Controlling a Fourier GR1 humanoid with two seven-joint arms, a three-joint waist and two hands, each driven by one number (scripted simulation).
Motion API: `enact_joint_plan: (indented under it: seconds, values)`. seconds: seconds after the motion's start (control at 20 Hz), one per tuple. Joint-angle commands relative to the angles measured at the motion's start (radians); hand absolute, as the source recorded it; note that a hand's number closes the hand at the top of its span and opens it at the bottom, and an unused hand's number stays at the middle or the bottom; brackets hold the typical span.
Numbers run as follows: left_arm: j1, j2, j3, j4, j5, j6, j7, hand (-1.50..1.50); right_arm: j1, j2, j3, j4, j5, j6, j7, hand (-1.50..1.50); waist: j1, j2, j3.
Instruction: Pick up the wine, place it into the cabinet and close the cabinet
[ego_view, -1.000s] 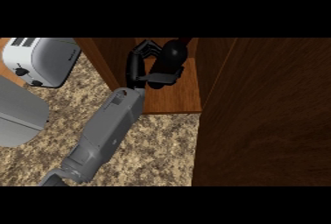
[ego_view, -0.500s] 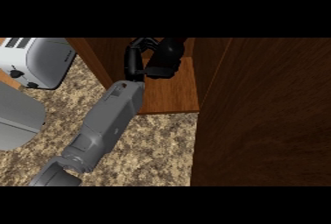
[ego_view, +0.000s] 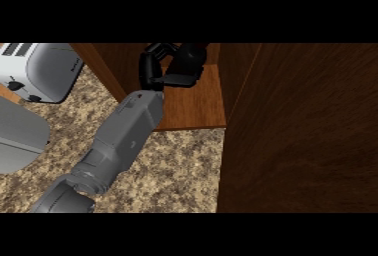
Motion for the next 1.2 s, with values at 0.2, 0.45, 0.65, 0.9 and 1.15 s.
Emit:
enact_joint_plan:
  seconds: [0.2, 0.45, 0.65, 0.9, 1.15]
  values:
    - [-0.012, 0.022, 0.048, 0.078, 0.012, -0.036, -0.017, 1.50, -0.004, 0.003, 0.004, -0.024, -0.040, 0.005, 0.003, -1.50, 0.001, 0.006, -0.002]
    - [-0.004, 0.008, 0.041, 0.099, -0.009, -0.003, -0.060, 1.50, 0.068, -0.019, -0.040, -0.062, -0.096, 0.040, -0.013, -1.50, -0.004, 0.003, 0.000]
    - [-0.001, 0.062, 0.035, 0.133, -0.027, -0.007, -0.044, -1.50, 0.012, -0.005, 0.002, -0.032, -0.034, 0.020, 0.001, -1.50, -0.013, 0.012, -0.002]
    - [0.003, 0.051, 0.030, 0.147, -0.045, 0.032, -0.045, -1.50, 0.017, 0.013, 0.027, -0.022, 0.001, 0.007, -0.039, -1.50, -0.012, 0.012, -0.002]
    - [-0.028, 0.023, 0.014, 0.166, -0.071, 0.088, -0.007, -1.50, 0.019, 0.003, -0.005, -0.010, -0.041, 0.028, -0.040, -1.50, -0.013, 0.011, -0.001]
